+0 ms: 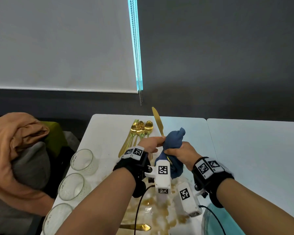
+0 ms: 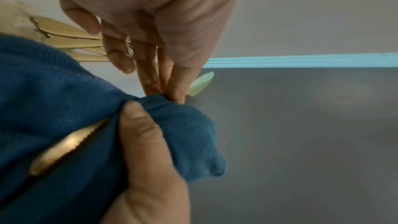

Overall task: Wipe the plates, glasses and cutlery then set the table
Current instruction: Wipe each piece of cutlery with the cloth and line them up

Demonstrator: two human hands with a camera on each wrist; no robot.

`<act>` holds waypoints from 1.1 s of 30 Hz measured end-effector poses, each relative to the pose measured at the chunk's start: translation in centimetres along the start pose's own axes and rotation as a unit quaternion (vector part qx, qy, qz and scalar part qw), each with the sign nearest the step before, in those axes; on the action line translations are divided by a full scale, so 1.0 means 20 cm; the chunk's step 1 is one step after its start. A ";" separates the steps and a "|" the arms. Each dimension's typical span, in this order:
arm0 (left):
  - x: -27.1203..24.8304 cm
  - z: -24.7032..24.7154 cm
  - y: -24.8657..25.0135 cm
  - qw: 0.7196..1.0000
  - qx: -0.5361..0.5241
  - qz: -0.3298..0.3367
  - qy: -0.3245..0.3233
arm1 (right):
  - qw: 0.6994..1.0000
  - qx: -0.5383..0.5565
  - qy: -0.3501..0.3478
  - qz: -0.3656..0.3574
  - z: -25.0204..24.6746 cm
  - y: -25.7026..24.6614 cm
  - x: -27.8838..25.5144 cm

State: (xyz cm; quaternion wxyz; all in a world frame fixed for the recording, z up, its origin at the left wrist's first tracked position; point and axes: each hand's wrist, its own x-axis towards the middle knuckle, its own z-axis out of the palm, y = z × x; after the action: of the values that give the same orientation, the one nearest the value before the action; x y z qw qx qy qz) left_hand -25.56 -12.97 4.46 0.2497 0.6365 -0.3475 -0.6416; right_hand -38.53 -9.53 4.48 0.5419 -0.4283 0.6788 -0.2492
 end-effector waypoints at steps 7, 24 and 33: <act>0.13 -0.07 0.03 0.993 -0.082 -0.067 0.044 | 0.999 0.015 -0.042 0.026 0.06 -0.04 0.11; 0.47 -0.52 -0.14 0.868 0.397 -0.078 0.288 | 0.966 -0.256 -0.019 -0.011 -0.17 -0.06 0.13; 0.50 -0.51 -0.19 0.846 0.439 -0.066 0.295 | 0.980 -0.199 0.017 0.009 -0.26 0.04 0.08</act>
State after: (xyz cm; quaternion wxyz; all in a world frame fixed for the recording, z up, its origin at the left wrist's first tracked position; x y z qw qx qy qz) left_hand -15.58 -19.51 -4.39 -0.0078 0.8602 -0.4604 -0.2192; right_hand -43.73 -11.06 4.45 0.4365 -0.5170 0.7279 -0.1111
